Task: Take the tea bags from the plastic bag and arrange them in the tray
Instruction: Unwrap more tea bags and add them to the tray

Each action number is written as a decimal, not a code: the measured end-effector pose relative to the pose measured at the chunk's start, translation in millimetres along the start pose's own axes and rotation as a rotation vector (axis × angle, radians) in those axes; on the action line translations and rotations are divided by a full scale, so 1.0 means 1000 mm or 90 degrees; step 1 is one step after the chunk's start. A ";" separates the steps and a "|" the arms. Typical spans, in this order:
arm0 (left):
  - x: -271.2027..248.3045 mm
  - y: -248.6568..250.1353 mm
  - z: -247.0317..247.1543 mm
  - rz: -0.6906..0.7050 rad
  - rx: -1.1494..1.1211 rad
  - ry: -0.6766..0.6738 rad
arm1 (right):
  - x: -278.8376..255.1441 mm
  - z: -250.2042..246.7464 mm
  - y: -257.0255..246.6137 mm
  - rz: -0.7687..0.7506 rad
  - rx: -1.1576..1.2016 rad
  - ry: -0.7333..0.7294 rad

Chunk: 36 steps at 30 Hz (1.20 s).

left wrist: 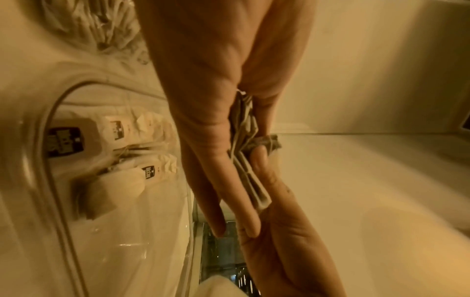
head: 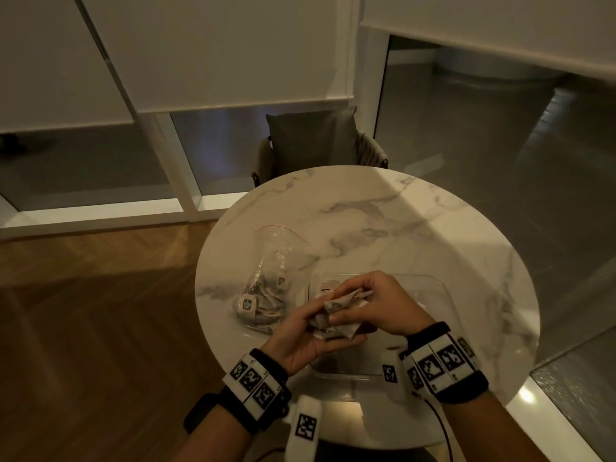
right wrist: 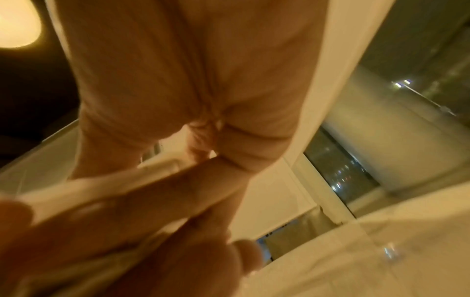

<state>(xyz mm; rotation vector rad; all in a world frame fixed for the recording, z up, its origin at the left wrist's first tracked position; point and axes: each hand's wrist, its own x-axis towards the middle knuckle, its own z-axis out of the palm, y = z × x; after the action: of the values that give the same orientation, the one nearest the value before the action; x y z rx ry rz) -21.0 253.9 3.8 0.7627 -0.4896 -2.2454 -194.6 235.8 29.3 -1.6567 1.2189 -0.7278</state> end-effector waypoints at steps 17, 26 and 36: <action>0.013 -0.021 -0.024 0.098 0.037 0.036 | -0.014 0.005 0.020 0.097 -0.014 0.212; 0.010 -0.028 -0.024 0.162 0.080 0.036 | -0.015 0.007 0.025 0.094 0.107 0.243; 0.014 -0.034 -0.030 0.204 0.137 0.062 | -0.025 -0.005 0.018 0.067 0.257 0.274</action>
<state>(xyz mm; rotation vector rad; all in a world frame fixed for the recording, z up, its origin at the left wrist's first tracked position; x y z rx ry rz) -26.7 263.5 -41.7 0.8331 -0.7575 -1.8700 -214.3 256.0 16.2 -1.1290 1.3321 -1.2170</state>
